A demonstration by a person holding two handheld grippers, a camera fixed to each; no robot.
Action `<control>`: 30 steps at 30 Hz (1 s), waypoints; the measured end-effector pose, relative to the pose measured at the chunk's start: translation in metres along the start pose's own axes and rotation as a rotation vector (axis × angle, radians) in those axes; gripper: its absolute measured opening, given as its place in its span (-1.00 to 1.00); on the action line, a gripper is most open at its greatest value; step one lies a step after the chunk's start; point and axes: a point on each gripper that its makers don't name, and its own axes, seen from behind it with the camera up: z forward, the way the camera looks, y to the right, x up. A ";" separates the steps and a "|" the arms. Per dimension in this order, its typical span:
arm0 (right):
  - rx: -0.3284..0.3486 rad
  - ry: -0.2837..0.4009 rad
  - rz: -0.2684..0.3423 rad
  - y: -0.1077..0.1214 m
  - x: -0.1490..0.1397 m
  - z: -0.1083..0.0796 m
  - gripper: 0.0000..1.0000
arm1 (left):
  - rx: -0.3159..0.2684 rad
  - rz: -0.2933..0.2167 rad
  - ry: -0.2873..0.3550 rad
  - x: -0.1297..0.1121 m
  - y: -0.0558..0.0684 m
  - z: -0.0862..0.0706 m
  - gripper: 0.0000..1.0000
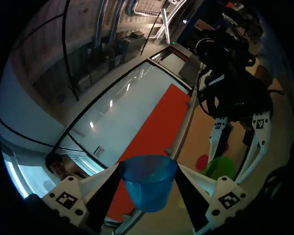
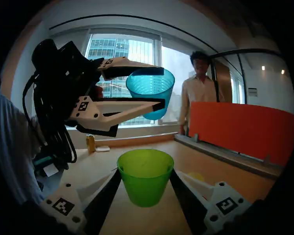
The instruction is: Pour water
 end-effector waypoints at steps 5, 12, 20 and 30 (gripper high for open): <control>0.002 0.003 -0.002 -0.001 0.002 0.001 0.78 | 0.013 0.040 -0.002 0.001 -0.003 0.000 0.78; 0.001 0.006 0.000 0.000 0.003 0.001 0.78 | 0.021 0.086 -0.004 0.003 -0.003 0.000 0.78; -0.001 0.007 0.000 0.000 0.002 0.001 0.78 | 0.023 0.116 -0.001 0.005 0.000 0.000 0.78; -0.002 0.012 0.002 0.001 0.004 -0.001 0.78 | 0.018 0.149 -0.003 0.006 0.001 0.004 0.78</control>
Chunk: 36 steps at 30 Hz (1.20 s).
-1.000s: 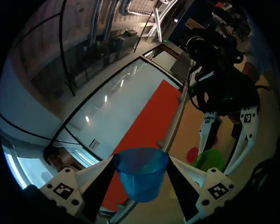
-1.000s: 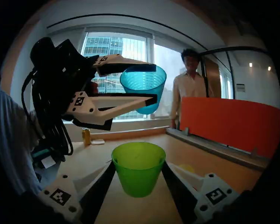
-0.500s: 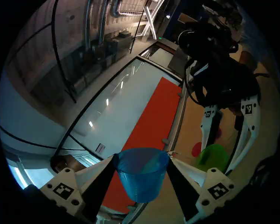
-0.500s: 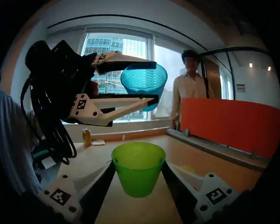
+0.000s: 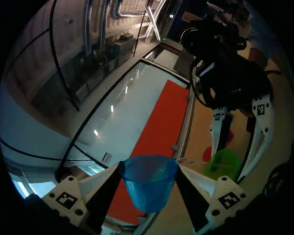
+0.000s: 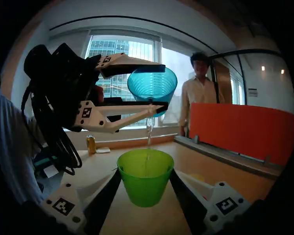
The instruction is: Pour water
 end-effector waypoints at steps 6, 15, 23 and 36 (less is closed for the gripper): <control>-0.002 0.001 -0.003 0.001 0.001 0.000 0.78 | 0.001 0.024 0.001 0.002 -0.001 0.002 0.78; -0.009 0.004 -0.005 0.003 0.001 -0.002 0.78 | 0.003 0.060 -0.002 0.004 0.000 0.001 0.78; -0.012 0.003 -0.011 0.004 0.002 -0.002 0.77 | 0.008 0.098 -0.005 0.005 -0.002 -0.002 0.78; -0.022 0.003 -0.015 0.007 0.002 -0.001 0.76 | 0.020 0.164 -0.007 0.007 -0.003 -0.004 0.78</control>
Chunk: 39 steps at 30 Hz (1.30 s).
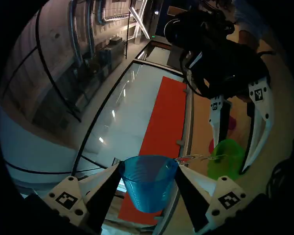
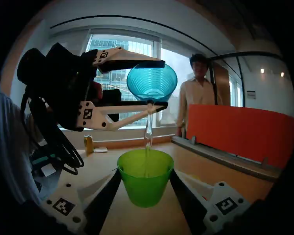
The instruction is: Pour water
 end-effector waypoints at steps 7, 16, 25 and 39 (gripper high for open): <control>-0.002 0.000 -0.003 0.001 0.001 0.001 0.76 | 0.006 0.039 -0.001 0.000 -0.001 0.001 0.78; -0.008 0.002 -0.001 0.004 0.001 0.001 0.76 | 0.010 0.083 -0.001 0.001 0.000 0.001 0.78; -0.011 0.007 -0.001 0.006 0.002 0.001 0.75 | 0.013 0.139 -0.003 0.003 -0.004 0.001 0.78; -0.018 0.013 0.002 0.011 0.004 0.003 0.75 | 0.026 0.223 0.003 0.010 -0.013 0.002 0.78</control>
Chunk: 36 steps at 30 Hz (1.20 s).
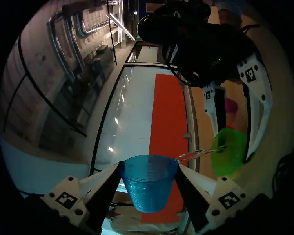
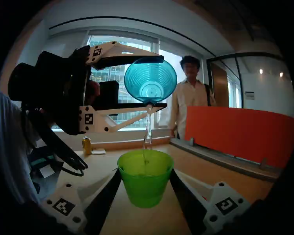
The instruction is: Pour water
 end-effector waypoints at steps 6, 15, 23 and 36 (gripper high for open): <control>-0.004 0.001 0.002 0.002 0.000 -0.001 0.75 | 0.005 0.026 0.002 0.002 0.003 -0.002 0.78; -0.006 0.008 0.003 0.004 0.002 -0.001 0.75 | 0.014 0.085 0.004 0.006 0.000 -0.002 0.78; -0.005 0.012 0.002 0.004 0.003 0.000 0.75 | 0.021 0.141 0.005 0.008 -0.006 0.000 0.78; -0.007 0.014 0.006 0.004 0.003 0.000 0.75 | 0.036 0.203 0.009 0.011 -0.005 0.001 0.78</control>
